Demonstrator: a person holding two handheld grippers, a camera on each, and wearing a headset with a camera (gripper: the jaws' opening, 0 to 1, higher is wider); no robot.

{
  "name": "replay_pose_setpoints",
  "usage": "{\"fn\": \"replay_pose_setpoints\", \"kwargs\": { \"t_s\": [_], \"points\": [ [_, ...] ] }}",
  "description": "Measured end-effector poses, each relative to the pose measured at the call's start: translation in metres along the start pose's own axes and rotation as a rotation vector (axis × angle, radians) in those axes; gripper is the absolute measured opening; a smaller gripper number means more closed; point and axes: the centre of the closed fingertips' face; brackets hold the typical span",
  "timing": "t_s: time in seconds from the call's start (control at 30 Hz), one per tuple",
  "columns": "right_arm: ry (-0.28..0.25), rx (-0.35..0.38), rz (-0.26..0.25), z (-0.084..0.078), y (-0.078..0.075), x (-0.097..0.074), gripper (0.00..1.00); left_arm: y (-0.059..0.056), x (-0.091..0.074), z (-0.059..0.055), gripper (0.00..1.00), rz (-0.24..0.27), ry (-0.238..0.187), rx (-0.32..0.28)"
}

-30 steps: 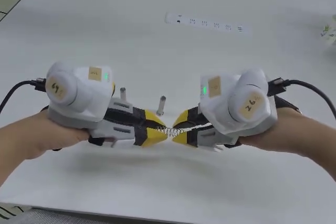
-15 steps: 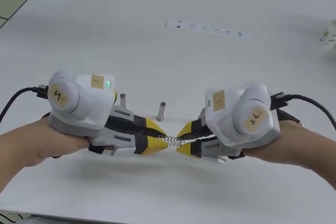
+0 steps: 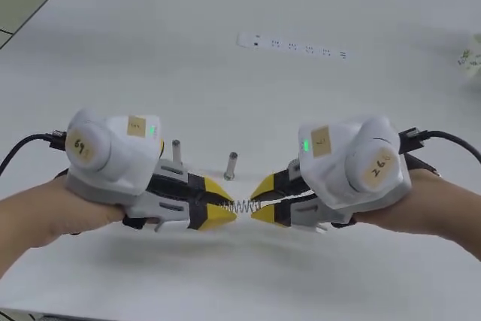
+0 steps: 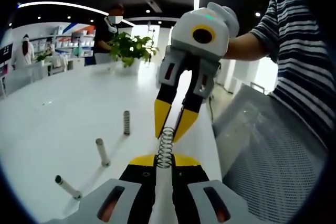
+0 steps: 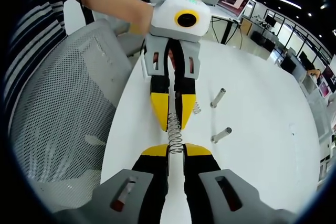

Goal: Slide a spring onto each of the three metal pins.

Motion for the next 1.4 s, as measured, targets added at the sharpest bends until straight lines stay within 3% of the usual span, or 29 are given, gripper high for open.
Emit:
{"fn": "replay_pose_setpoints", "kwargs": {
  "t_s": [0.3,0.63,1.4],
  "points": [
    [-0.033,-0.017,0.027,0.017,0.002,-0.002,0.07,0.0,-0.002,-0.007,0.02,0.004,0.033,0.019],
    [-0.092,0.01,0.033,0.035,0.002,-0.001,0.07,0.0,0.0,-0.008,0.02,0.009,0.037,0.027],
    [-0.13,0.042,0.016,0.042,0.003,0.005,0.08,0.0,0.004,-0.009,0.02,0.013,0.046,0.04]
  ]
}}
Point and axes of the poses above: the centre of the closed fingertips' face, and the gripper's own axes: x roughly forward along the fingers, y roughly to its left, z roughly out of its top, and after that the axes turned 5 degrees about -y, right-handed
